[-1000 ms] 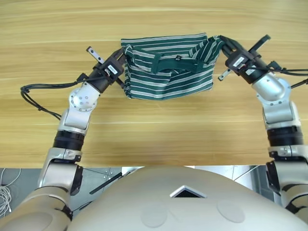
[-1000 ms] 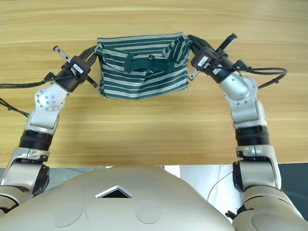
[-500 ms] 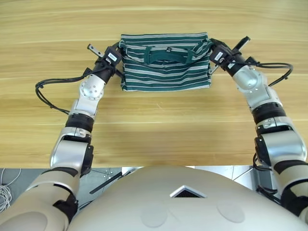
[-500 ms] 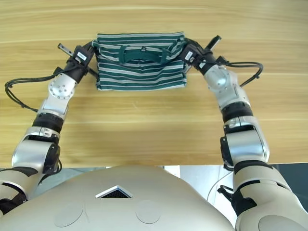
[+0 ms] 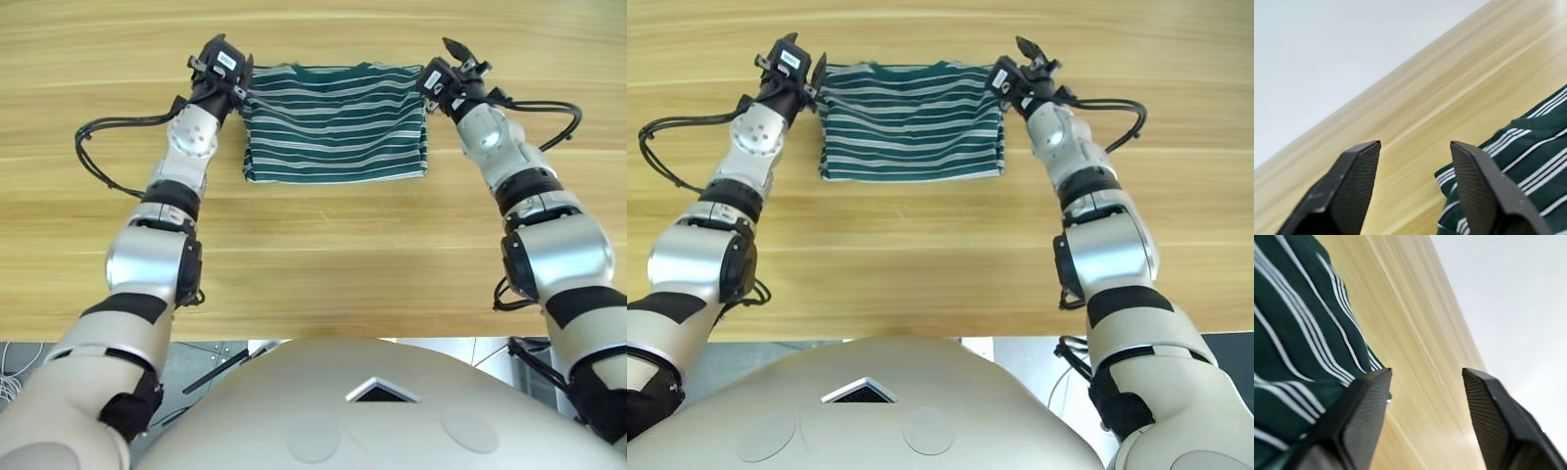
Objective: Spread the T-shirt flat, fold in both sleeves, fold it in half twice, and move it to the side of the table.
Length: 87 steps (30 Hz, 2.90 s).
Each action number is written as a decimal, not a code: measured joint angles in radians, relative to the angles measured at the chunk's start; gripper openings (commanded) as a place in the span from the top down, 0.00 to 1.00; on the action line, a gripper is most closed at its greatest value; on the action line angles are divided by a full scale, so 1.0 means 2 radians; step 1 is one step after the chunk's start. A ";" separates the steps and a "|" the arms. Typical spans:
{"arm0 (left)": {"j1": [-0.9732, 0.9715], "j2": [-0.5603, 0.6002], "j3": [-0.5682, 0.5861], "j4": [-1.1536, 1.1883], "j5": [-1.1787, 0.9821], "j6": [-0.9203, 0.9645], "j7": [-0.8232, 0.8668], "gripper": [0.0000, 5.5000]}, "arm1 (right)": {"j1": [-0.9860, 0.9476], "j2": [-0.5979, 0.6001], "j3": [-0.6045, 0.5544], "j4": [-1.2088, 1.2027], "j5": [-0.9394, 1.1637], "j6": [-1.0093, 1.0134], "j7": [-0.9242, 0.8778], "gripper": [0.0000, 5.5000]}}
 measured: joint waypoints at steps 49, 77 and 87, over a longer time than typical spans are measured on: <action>0.305 0.166 0.009 -0.377 -0.034 -0.225 -0.190 0.36 | 0.586 -0.370 -0.125 -0.661 0.327 -0.210 0.112 0.35; 0.301 0.264 -0.190 -0.485 0.005 -0.255 -0.383 0.36 | 0.794 -0.321 -0.112 -0.778 0.077 -0.125 0.221 0.35; 0.275 0.266 -0.217 -0.465 0.000 -0.271 -0.386 0.36 | 0.822 -0.317 -0.125 -0.800 0.075 -0.119 0.239 0.35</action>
